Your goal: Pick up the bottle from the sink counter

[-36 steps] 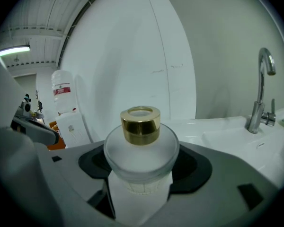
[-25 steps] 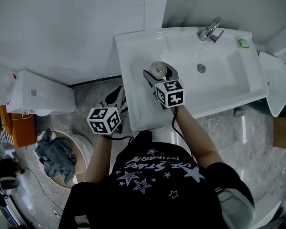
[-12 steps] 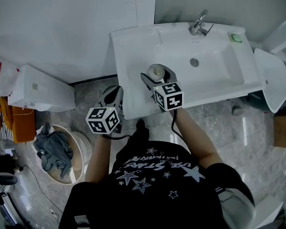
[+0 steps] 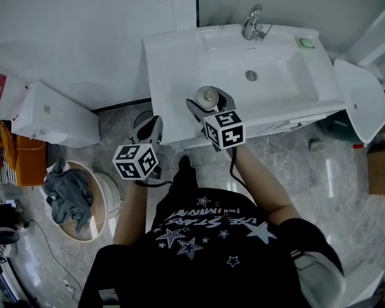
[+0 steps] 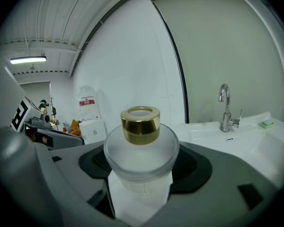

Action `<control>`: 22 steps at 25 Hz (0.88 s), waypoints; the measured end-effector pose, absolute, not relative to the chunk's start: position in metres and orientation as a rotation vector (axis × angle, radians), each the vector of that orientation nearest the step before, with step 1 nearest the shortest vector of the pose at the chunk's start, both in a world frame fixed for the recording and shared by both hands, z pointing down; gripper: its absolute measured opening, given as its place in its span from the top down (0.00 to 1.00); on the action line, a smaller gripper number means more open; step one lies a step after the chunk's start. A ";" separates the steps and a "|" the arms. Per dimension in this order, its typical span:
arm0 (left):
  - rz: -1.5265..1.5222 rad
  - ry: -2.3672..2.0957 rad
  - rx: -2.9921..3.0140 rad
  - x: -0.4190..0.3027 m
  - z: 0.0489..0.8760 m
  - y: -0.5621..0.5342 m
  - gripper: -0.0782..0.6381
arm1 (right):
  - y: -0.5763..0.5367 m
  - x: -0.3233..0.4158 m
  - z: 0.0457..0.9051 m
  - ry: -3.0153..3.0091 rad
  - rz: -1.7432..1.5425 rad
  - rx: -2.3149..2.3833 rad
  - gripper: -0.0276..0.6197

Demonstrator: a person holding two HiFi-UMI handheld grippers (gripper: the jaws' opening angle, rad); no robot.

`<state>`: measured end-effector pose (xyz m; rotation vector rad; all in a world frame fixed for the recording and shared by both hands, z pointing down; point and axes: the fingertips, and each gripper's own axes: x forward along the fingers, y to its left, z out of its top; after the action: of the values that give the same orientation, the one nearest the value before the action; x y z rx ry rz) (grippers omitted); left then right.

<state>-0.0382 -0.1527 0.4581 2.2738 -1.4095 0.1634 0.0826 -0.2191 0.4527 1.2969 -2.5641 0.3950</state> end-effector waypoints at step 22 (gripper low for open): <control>0.139 -1.374 2.319 -0.017 0.442 -0.061 0.88 | -0.113 0.098 0.428 -2.615 0.389 1.321 0.46</control>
<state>-0.0172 -0.0613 0.4416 2.3186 -1.3739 0.1394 0.0980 -0.1134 0.4284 1.3208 -2.6154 0.3890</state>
